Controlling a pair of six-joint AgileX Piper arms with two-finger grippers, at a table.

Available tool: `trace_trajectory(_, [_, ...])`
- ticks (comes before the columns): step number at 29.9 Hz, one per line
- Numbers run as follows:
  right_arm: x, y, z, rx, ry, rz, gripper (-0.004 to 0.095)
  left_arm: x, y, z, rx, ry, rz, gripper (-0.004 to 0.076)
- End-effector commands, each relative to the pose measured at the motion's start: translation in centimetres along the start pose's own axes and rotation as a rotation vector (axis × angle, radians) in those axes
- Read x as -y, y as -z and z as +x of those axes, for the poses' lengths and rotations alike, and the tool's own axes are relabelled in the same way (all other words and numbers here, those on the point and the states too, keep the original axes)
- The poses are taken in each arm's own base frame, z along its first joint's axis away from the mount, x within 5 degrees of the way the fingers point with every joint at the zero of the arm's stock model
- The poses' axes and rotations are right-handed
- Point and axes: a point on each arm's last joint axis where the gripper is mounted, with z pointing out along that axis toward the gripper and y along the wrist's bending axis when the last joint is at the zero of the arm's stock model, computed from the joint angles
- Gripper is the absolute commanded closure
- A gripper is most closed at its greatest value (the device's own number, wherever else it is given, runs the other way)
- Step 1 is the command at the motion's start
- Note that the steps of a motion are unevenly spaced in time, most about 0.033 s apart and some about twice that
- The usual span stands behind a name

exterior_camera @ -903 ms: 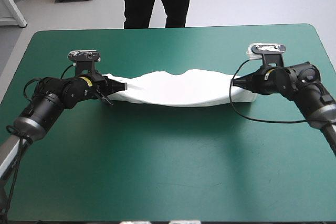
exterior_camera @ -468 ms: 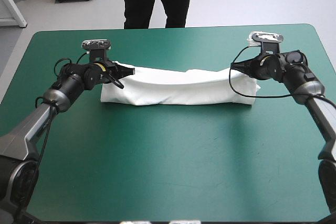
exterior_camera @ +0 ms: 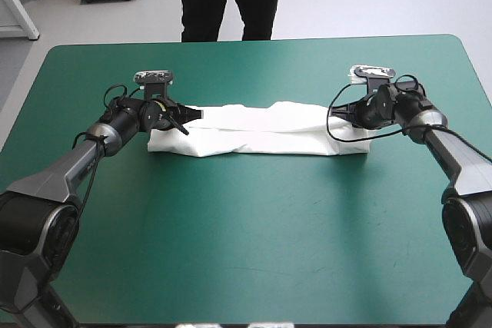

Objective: Fold the cloth

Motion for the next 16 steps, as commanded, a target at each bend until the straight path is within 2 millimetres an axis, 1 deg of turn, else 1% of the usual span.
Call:
trace_trajectory(1, [-0.2,3.5,-2.0,0.112,0.013,-0.019,0.0493,0.5,2.7,-2.6,0.126,0.005,0.026,0.0414])
trace_trajectory(3, [-0.1,4.3,-2.3,0.106,0.024,-0.009,0.0399,0.6,3.3,-3.0,0.113,0.005,0.024,0.0333])
trace_trajectory(4, [-0.1,4.8,-2.4,0.109,0.028,-0.006,0.0377,0.6,3.6,-3.2,0.109,0.0,0.02,0.0314])
trace_trajectory(5, [-0.2,5.5,-2.6,0.109,0.028,-0.006,0.0364,0.6,4.3,-3.6,0.108,-0.006,0.017,0.0307])
trace_trajectory(7, [-0.1,6.7,-2.9,0.121,0.041,0.007,0.0367,0.6,5.4,-4.1,0.111,-0.037,-0.005,0.0307])
trace_trajectory(9, [0.0,8.2,-3.2,0.138,0.06,0.026,0.0367,0.5,7.2,-4.7,0.122,-0.065,-0.027,0.0307])
trace_trajectory(11, [0.2,9.8,-3.3,0.159,0.082,0.053,0.0368,0.5,9.5,-5.1,0.137,-0.07,-0.034,0.0307])
trace_trajectory(14, [0.6,12.0,-3.2,0.183,0.109,0.093,0.0368,0.5,12.6,-5.1,0.138,-0.065,-0.033,0.0309])
trace_trajectory(15, [0.8,12.8,-3.1,0.19,0.117,0.117,0.0368,0.6,13.5,-5.0,0.134,-0.077,-0.022,0.0321])
trace_trajectory(16, [1.1,13.5,-2.9,0.194,0.119,0.145,0.0368,0.9,14.5,-4.8,0.132,-0.095,0.0,0.0348])
